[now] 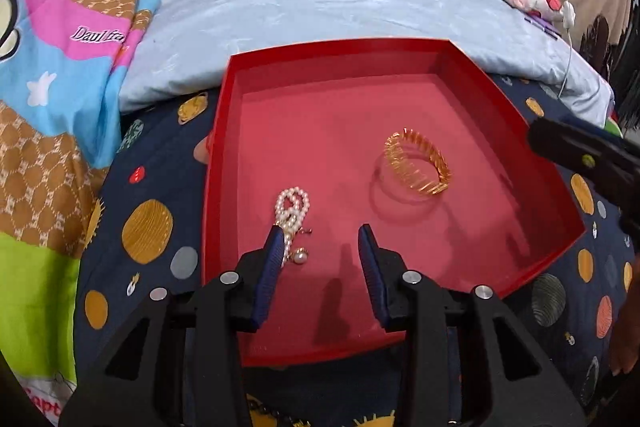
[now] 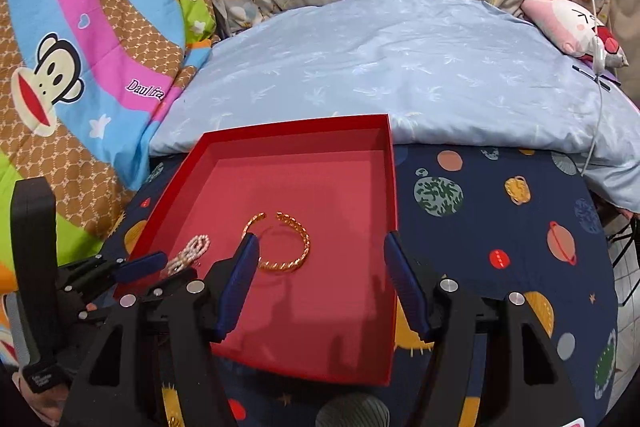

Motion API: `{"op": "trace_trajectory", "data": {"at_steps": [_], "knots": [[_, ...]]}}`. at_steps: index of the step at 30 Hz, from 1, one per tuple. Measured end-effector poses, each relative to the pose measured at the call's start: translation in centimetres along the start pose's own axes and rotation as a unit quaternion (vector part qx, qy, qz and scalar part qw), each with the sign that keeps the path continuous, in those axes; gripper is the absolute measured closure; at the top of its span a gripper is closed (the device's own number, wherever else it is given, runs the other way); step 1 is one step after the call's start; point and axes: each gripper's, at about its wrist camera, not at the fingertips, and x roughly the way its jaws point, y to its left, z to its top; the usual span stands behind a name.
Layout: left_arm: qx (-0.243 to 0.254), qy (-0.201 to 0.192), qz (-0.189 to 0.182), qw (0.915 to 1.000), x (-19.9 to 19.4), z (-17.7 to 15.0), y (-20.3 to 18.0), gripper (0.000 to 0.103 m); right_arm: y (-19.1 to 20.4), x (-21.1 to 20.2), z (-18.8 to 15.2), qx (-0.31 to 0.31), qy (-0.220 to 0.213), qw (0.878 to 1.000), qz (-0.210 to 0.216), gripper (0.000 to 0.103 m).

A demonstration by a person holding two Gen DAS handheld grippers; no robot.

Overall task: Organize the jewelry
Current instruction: 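Lower the pearls and bangle into the red tray and open both tools, then move the right tool to the gold watch while the left tool moves to the black beaded bracelet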

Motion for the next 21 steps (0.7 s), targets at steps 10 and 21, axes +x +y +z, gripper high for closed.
{"op": "trace_trajectory", "data": {"at_steps": [10,21], "knots": [[-0.052,-0.039,0.0,0.9979,-5.1,-2.7,1.8,0.066,-1.0,-5.0,-4.8,0.016,-0.01,1.0,0.003,0.039],[-0.1,-0.04,-0.012,0.9941,-9.4,-10.4,2.0,0.066,-0.2,-9.6,-13.2,0.019,0.011,1.0,0.008,0.039]]}}
